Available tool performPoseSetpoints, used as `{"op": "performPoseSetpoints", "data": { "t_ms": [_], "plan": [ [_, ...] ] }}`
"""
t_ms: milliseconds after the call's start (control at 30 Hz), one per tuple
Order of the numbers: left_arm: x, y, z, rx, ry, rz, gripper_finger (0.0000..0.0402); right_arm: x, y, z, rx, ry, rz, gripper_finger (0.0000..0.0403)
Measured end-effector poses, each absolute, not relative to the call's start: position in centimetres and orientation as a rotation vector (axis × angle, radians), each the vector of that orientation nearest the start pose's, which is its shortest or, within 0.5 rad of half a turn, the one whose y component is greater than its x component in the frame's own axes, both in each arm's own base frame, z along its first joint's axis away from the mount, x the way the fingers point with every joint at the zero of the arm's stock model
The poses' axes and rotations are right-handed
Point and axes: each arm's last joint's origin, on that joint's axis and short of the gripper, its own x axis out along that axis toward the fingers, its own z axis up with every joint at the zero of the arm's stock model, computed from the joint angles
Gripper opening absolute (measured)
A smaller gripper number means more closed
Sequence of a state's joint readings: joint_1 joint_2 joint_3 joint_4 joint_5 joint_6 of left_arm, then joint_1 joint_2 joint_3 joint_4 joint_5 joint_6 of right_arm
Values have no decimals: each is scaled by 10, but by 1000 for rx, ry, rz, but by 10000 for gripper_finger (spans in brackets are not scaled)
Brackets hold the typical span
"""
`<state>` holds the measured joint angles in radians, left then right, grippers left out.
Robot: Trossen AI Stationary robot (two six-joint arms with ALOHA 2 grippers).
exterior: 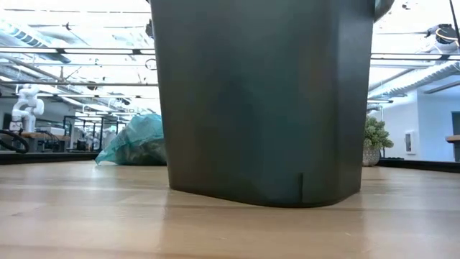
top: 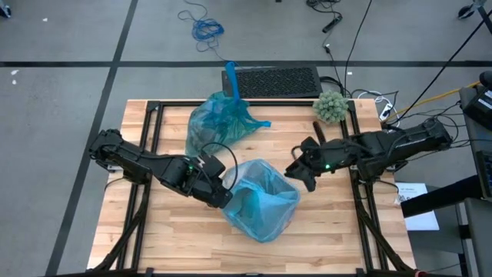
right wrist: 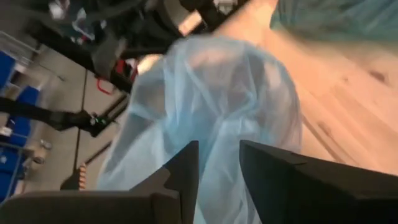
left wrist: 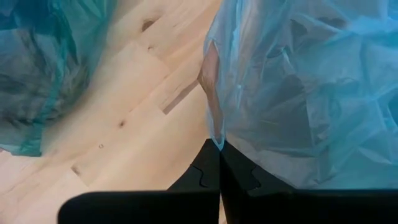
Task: Place trash/remove bag and relplace
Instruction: Insert the new trash bag into the trash bin
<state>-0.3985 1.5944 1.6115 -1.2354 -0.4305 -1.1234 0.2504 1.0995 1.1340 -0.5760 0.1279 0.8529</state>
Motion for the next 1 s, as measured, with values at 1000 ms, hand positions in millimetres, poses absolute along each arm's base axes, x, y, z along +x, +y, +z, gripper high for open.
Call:
{"op": "performPoseSetpoints", "data": {
  "t_ms": [1000],
  "plan": [
    [287, -126, 281, -488, 825, 619, 0, 220, 42, 360, 665, 526, -103, 4]
  ]
}}
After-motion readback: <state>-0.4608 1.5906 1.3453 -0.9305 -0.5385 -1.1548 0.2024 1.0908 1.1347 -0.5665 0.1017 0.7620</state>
